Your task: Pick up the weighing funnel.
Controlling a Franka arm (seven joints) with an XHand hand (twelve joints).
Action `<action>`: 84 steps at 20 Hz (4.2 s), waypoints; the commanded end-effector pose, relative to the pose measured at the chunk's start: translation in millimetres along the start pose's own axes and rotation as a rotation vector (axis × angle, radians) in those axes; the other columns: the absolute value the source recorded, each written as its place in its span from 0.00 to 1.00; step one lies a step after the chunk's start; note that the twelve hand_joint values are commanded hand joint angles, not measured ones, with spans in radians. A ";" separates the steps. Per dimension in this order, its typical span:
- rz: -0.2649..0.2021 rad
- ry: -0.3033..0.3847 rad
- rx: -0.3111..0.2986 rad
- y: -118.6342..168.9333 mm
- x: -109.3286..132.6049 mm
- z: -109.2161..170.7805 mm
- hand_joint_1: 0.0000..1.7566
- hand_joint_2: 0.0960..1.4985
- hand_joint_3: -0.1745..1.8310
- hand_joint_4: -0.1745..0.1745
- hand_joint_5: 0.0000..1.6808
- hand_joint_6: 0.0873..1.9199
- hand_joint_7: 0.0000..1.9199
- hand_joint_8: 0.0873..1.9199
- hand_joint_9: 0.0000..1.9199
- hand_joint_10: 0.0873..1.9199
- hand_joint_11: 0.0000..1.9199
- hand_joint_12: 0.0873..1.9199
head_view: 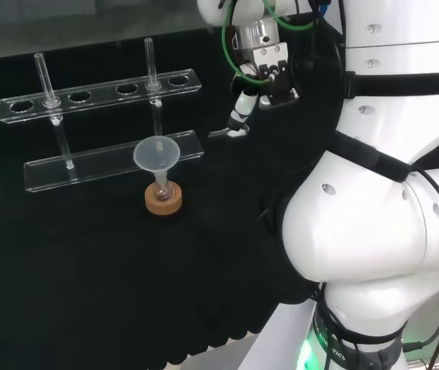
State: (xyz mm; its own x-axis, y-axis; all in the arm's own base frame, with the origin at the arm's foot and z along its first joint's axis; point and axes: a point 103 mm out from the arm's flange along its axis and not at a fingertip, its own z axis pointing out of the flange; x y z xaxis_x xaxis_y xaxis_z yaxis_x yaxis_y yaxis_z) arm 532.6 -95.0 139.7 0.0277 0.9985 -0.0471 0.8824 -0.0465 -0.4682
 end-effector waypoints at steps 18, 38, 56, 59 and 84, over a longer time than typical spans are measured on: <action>-0.006 -0.011 -0.005 44.2 -7.7 37.2 0.53 0.35 0.40 0.45 0.44 0.10 0.24 0.31 0.35 0.24 0.23 0.66; 0.011 -0.022 -0.031 62.6 -13.0 40.5 0.58 0.40 0.42 0.63 0.49 0.31 0.29 0.31 0.39 0.23 0.26 0.65; 0.008 -0.028 -0.021 69.2 -18.8 46.1 0.57 0.40 0.42 0.67 0.52 0.32 0.31 0.31 0.41 0.23 0.28 0.64; 0.008 -0.028 -0.024 69.6 -19.1 46.5 0.57 0.40 0.42 0.67 0.53 0.32 0.31 0.31 0.41 0.23 0.28 0.64; 0.019 -0.062 -0.026 75.8 -12.2 40.1 0.60 0.67 0.10 1.00 0.66 0.39 0.35 0.31 0.46 0.22 0.32 0.62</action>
State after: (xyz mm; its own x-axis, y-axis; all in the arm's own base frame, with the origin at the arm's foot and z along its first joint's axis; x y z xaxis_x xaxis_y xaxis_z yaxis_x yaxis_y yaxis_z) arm 580.0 -113.1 68.8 0.0191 0.9958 -0.0890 0.8917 -0.0572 -0.4490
